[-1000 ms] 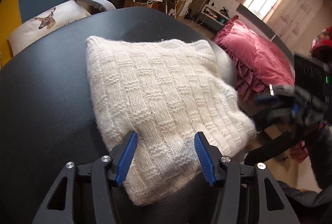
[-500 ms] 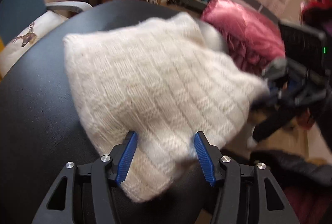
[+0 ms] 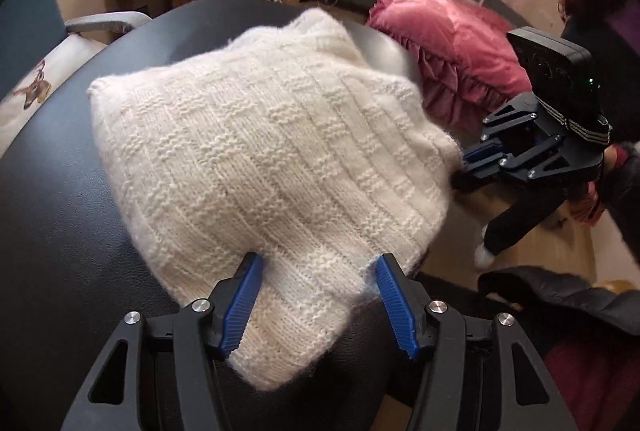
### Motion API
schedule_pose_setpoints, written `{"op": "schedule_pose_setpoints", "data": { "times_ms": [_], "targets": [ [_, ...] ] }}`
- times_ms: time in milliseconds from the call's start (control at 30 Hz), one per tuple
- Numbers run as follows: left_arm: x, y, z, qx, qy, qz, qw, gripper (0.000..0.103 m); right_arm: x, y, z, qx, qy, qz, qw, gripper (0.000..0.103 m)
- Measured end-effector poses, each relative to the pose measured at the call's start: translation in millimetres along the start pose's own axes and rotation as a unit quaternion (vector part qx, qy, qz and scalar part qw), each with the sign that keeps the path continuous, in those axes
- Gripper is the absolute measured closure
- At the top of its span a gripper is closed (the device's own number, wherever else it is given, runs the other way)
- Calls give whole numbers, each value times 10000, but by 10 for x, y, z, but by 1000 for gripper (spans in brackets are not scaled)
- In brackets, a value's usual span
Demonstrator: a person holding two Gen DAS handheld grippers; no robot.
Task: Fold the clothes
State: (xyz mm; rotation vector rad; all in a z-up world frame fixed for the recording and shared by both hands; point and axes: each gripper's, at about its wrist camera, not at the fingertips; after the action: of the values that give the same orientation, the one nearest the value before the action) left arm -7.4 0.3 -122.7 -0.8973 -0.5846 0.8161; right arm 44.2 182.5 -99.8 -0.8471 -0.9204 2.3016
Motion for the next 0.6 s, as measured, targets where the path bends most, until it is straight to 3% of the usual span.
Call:
{"op": "schedule_pose_setpoints", "data": {
  "times_ms": [133, 267, 400, 500, 600],
  "targets": [
    [-48, -164, -83, 217, -211, -34, 9995, 44, -119, 9, 270, 301, -370, -79, 9988, 85],
    [-119, -269, -162, 371, -466, -155, 9981, 44, -153, 333, 420, -77, -609, -220, 9979, 85],
    [-68, -152, -203, 209, -489, -164, 9985, 44, -106, 517, 363, -447, -666, -684, 9944, 85],
    [-29, -64, -234, 87, -506, -171, 9985, 44, 29, 632, 182, -759, -733, -1280, 9861, 87],
    [72, 52, -274, 63, -388, -43, 9992, 44, 224, 564, 93, -418, -236, -905, 9947, 87]
  ]
}}
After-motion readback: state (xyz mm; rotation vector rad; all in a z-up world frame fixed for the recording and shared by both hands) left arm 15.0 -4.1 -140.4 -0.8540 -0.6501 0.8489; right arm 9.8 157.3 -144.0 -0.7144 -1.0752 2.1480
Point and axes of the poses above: each gripper's, at about its wrist camera, not at the fingertips, and y roughly the way its jaws point, x to its right, z to its top, and after that the axes turned 9 degrees about z, right-handed
